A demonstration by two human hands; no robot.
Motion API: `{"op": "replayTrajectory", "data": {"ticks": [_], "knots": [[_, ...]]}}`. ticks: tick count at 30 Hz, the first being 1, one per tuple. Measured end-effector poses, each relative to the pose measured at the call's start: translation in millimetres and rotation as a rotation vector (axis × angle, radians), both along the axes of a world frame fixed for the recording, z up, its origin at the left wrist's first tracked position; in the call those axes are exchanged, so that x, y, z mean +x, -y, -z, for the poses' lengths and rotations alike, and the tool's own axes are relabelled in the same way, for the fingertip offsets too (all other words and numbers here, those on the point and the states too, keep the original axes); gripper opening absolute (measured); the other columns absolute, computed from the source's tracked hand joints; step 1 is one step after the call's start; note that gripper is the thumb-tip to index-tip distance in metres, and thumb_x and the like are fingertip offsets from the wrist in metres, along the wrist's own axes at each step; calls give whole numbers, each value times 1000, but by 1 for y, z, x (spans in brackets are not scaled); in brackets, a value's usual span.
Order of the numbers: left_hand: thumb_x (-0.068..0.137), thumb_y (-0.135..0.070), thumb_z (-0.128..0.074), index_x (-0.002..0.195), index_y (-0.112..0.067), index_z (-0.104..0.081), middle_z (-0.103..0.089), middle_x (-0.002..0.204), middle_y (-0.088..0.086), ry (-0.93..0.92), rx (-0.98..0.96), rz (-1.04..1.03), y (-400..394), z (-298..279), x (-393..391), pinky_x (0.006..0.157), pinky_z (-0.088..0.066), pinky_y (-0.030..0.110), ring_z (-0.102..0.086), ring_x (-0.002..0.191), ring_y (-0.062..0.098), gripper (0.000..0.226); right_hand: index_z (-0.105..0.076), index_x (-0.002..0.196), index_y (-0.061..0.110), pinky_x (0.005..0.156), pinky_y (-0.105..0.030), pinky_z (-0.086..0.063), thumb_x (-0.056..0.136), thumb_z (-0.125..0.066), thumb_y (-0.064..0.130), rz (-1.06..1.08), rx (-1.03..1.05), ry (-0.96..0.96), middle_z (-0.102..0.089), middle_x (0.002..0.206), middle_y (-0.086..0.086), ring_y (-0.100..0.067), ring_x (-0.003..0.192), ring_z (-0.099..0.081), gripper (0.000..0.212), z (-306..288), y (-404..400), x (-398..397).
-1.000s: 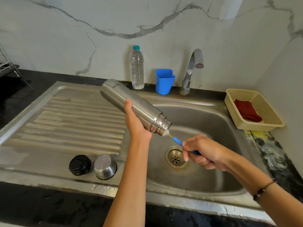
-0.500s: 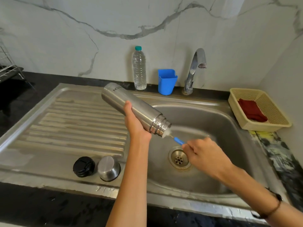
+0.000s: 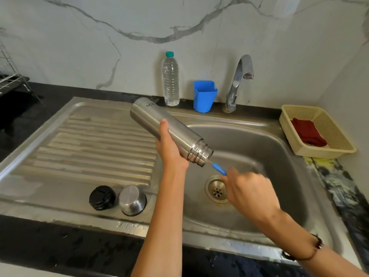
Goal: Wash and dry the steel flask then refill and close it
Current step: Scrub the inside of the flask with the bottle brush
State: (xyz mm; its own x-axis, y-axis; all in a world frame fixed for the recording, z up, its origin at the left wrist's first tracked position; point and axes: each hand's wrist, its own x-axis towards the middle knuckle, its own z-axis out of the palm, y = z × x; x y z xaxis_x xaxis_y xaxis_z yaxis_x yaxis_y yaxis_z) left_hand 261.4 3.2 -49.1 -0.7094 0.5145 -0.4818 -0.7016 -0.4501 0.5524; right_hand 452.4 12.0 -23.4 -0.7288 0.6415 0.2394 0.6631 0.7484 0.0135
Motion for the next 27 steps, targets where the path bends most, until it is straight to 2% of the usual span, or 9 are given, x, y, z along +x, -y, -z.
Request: {"op": "replayTrajectory", "data": {"ticks": [8, 11, 13, 15, 16, 19, 22, 25, 27], "knots": [[77, -50, -70, 128, -18, -51, -67, 111, 11, 42, -31, -12, 2, 1, 8, 81, -56, 51, -68, 94, 29, 63, -50, 55, 9, 44, -8, -9, 57, -85, 14, -1, 14, -54, -36, 31, 1, -21, 24, -16, 35, 3, 3, -6], [75, -51, -71, 129, -19, -51, -67, 111, 10, 63, -17, -40, 7, -1, -1, 82, -56, 52, -69, 94, 28, 66, -50, 56, 10, 39, -14, -12, 59, -84, 18, 10, 33, -22, -40, 33, 0, -27, 20, -32, 35, 4, 4, 7], [77, -51, -70, 130, -19, -50, -66, 111, 10, 51, -32, -25, 6, -3, 3, 83, -55, 53, -68, 95, 29, 65, -52, 64, 12, 38, -23, -22, 74, -74, 24, 56, -23, 19, -51, 46, -6, -32, 38, -50, 27, -3, 2, -1], [83, -50, -63, 130, -18, -49, -66, 111, 11, 18, -12, 15, 5, -9, 8, 84, -56, 48, -66, 97, 28, 59, -47, 68, 17, 53, -32, -37, 90, -52, 32, 112, -308, -61, -54, 65, -6, -32, 65, -55, 28, -9, -4, -18], [88, -49, -57, 130, -17, -50, -66, 110, 11, 3, 38, 33, 5, -13, 6, 83, -56, 44, -66, 98, 27, 54, -45, 64, 16, 57, -31, -38, 92, -48, 31, 106, -477, -133, -51, 64, -5, -29, 66, -52, 32, -11, -7, -23], [96, -39, -42, 119, -13, -55, -65, 101, 10, 30, 283, 66, 10, -23, -7, 80, -53, 38, -64, 94, 24, 38, -50, 59, 6, 39, -20, -27, 92, -51, 21, 119, -993, -386, -41, 45, 0, -14, 39, -35, 36, -31, -17, -24], [92, -42, -50, 120, -13, -57, -65, 104, 9, -74, 399, 115, 10, -22, -5, 84, -51, 40, -65, 96, 23, 40, -53, 62, 6, 40, -12, -13, 95, -47, 20, 124, -1410, -517, -29, 40, 0, -10, 35, -16, 35, -48, -16, -19], [74, -66, -53, 136, -12, -46, -64, 118, 14, -124, 400, 221, 6, -23, 10, 88, -49, 45, -63, 108, 30, 82, -54, 65, 7, 38, -9, -12, 97, -41, 21, 132, -1542, -482, -27, 40, 0, -9, 34, -14, 38, -47, -6, -24], [78, -65, -53, 130, -7, -49, -68, 102, 13, -129, 377, 210, 4, -21, 10, 82, -51, 40, -67, 95, 27, 78, -55, 67, 7, 35, -12, -15, 95, -41, 16, 174, -1431, -461, -32, 39, -1, -11, 30, -21, 33, -40, 1, -27]]}}
